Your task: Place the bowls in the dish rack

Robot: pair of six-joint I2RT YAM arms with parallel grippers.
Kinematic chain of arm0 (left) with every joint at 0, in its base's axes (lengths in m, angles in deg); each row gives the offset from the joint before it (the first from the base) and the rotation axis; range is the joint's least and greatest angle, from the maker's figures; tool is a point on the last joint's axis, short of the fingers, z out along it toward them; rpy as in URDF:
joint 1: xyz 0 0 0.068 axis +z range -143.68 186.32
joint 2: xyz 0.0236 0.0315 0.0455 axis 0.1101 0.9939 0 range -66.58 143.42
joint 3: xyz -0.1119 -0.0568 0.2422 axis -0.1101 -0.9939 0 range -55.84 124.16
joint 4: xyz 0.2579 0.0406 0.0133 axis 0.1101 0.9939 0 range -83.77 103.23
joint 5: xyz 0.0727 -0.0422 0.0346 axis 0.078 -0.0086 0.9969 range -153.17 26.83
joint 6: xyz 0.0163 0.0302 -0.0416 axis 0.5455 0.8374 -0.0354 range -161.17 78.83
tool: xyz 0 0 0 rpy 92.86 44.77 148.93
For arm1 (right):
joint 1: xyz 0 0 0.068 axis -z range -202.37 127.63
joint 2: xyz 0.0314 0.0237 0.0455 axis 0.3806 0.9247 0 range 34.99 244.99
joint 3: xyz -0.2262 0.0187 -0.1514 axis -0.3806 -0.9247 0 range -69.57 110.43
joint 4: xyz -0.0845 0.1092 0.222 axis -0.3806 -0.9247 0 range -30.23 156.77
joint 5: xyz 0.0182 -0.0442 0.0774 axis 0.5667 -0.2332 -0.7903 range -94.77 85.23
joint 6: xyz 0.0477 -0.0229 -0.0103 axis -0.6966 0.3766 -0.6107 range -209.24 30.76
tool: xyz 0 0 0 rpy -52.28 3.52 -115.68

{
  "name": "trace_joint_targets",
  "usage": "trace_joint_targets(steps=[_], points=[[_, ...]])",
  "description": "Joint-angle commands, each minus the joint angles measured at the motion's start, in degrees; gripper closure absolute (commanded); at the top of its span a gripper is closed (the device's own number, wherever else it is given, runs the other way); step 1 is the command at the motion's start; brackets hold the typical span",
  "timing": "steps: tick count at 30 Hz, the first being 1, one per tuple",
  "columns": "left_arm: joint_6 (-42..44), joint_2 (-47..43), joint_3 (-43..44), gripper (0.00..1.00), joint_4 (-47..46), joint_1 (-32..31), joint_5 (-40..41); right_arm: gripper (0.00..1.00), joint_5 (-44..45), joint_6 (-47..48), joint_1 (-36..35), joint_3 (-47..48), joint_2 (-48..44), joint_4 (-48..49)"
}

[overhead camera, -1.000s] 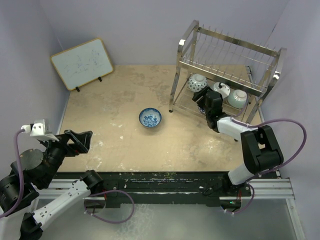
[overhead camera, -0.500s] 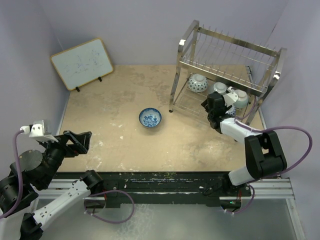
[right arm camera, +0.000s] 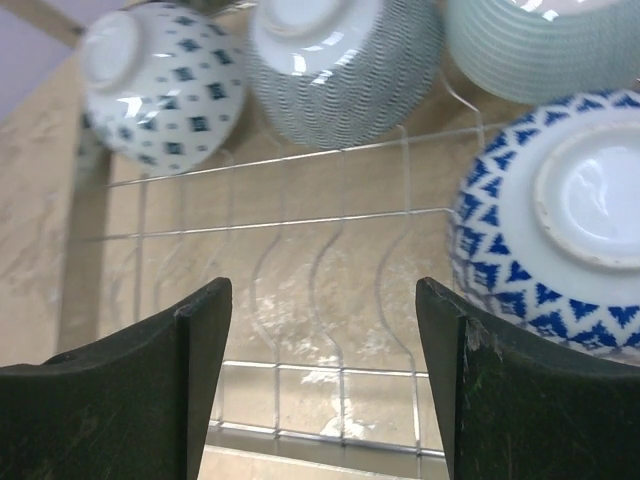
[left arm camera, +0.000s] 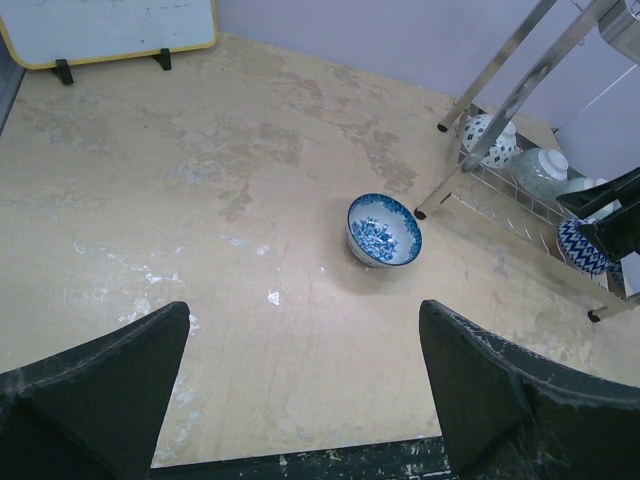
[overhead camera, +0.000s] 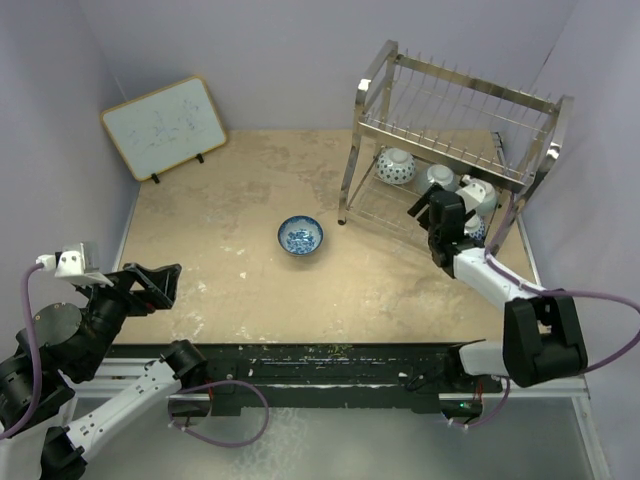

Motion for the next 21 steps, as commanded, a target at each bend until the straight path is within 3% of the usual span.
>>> trace_joint_targets(steps=[1, 5, 14, 21], points=[[-0.5, 0.1, 0.0, 0.01, -1.6, -0.2, 0.5, 0.24, -8.8, 8.3, -1.3, -0.1, -5.2, 6.3], [-0.3, 0.8, -0.4, 0.01, -2.4, -0.2, 0.3, 0.26, -12.9, 9.8, -7.4, 3.5, -4.5, 2.3], [-0.3, 2.0, 0.1, 0.01, -3.2, -0.2, 0.0, 0.27, -10.4, 9.1, -26.7, 3.0, -5.4, 1.6], [-0.8, 1.6, -0.4, 0.01, -3.0, -0.2, -0.2, 0.27, -17.5, 19.3, -37.4, 12.8, 4.4, 1.6]])
